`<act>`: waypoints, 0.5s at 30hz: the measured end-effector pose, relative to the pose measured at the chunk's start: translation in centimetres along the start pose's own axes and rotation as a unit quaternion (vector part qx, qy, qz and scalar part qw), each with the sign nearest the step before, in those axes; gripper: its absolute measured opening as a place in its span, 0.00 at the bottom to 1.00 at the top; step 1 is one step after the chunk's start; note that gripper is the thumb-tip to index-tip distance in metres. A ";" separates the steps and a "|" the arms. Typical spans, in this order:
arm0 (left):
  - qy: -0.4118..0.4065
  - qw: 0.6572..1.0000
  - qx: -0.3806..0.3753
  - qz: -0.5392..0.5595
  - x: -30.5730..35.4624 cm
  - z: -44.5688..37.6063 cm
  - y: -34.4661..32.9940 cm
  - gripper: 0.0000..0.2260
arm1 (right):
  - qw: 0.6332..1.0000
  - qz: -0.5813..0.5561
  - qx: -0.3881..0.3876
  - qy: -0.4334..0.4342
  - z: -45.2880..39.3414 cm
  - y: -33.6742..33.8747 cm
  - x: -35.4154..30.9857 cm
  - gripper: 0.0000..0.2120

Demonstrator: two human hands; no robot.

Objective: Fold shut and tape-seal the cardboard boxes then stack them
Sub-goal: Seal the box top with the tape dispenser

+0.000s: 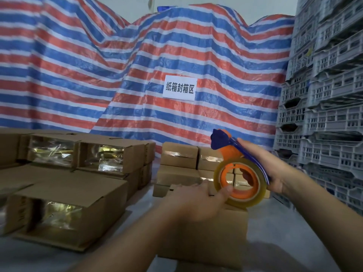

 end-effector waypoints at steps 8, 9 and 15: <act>0.092 0.851 0.035 0.516 -4.4 -0.5 2.9 0.28 | 0.996 0.058 -0.063 -0.009 -1.1 -1.8 -0.7 0.24; 0.101 0.824 0.034 0.557 -5.0 -0.7 2.9 0.31 | 0.996 0.067 -0.063 0.003 -1.2 -2.0 -0.9 0.25; 0.113 0.717 0.036 0.687 -6.6 -1.3 3.5 0.32 | 0.990 0.116 -0.081 0.023 -1.8 -2.9 -1.5 0.26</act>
Point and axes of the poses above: each hand's wrist, its own z-axis away from the middle knuckle, its own y-axis out of the back of the hand, x = y × z, the point moved 8 cm from there along -z, towards the middle knuckle, and after that the axes turned 10 degrees about y, right-handed, at the moved point
